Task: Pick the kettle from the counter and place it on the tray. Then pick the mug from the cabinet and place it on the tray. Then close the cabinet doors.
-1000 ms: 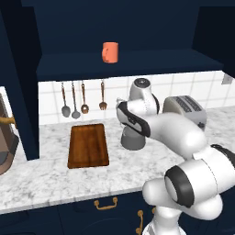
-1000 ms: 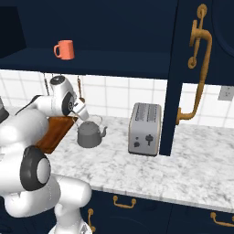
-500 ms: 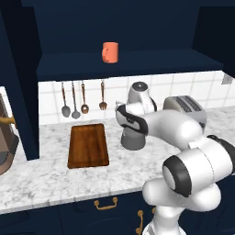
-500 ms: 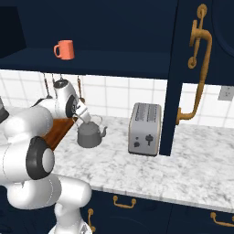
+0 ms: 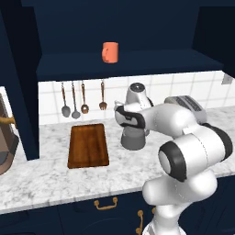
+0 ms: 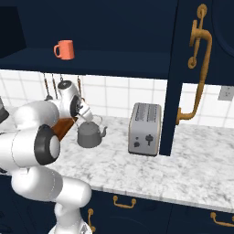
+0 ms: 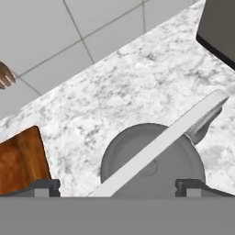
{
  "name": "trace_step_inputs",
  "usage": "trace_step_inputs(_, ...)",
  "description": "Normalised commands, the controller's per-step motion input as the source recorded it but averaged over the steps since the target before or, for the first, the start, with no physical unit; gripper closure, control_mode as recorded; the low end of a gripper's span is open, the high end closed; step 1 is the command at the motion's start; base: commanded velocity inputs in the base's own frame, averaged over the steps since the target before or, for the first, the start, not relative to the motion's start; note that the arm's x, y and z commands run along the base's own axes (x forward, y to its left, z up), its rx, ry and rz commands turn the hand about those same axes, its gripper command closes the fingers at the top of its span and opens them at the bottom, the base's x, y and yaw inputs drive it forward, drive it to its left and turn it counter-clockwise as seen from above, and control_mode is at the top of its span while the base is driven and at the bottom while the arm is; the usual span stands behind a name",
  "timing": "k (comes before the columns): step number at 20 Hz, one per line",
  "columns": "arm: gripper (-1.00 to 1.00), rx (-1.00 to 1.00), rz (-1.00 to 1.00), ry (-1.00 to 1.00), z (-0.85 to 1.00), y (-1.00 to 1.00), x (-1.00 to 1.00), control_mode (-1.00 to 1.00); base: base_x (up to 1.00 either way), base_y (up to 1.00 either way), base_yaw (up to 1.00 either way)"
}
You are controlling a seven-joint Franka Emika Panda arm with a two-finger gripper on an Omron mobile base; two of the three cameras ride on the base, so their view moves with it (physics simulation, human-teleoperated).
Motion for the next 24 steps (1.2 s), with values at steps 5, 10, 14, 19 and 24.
trace_step_inputs(5,-1.00,0.00,-0.05,0.00,-0.05,0.00,0.23,-1.00,0.00,0.00,0.00)
trace_step_inputs(10,-1.00,0.00,-0.08,0.00,-0.15,0.00,0.10,-1.00,0.00,0.00,0.00)
trace_step_inputs(14,-1.00,0.00,-0.06,0.01,-0.24,0.00,0.03,-1.00,0.00,0.00,0.00)
trace_step_inputs(19,1.00,0.00,-0.01,0.00,-0.30,0.00,-0.04,-1.00,0.00,0.00,0.00)
trace_step_inputs(24,1.00,-0.02,-0.01,0.00,-0.27,0.00,-0.22,-1.00,0.00,0.00,0.00)
